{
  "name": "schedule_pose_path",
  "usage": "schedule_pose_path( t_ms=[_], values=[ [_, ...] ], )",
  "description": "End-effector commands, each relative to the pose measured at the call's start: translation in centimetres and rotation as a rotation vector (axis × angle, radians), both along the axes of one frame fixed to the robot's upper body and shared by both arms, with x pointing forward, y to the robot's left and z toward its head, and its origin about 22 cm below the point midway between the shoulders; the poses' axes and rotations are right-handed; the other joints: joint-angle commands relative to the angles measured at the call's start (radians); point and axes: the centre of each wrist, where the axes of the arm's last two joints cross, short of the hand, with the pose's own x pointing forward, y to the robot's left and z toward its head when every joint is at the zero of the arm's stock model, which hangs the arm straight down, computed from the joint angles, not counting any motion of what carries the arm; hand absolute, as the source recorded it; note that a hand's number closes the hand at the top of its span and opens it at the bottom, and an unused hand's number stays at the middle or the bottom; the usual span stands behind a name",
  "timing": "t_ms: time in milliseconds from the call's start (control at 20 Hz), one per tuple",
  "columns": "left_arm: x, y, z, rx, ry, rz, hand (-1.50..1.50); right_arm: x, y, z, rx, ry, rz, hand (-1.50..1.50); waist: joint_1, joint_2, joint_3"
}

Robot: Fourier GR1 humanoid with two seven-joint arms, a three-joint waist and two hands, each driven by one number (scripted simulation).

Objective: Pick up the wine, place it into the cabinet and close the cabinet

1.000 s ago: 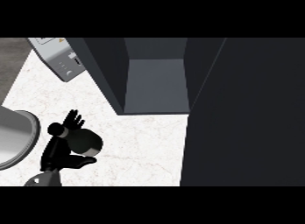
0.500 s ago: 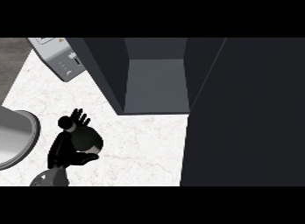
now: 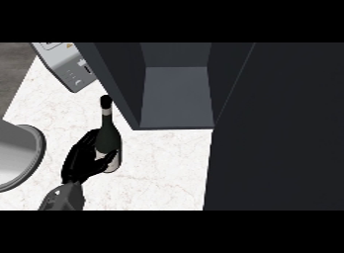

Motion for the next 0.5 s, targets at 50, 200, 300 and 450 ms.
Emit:
schedule_pose_path(
  t_ms=[50,200,300,450],
  values=[
    [0.4,-0.8,0.0,0.051,-0.021,-0.009,1.5,-5.1,-2.0,3.5,0.043,-0.076,0.027,-1.5,-0.007,0.0,0.0],
    [0.1,-2.7,-0.4,0.064,-0.064,-0.013,1.5,-4.2,-0.8,3.4,0.061,-0.072,0.034,-1.5,0.003,0.001,-0.002],
    [0.5,-3.6,0.3,0.087,-0.104,-0.01,1.5,-4.3,-1.5,3.2,0.028,-0.078,0.033,-1.5,0.003,0.0,0.0],
    [0.2,-3.5,1.1,0.067,-0.141,0.018,1.5,-4.0,-1.4,2.8,0.044,-0.075,0.001,-1.5,0.009,-0.003,0.0]
  ],
)
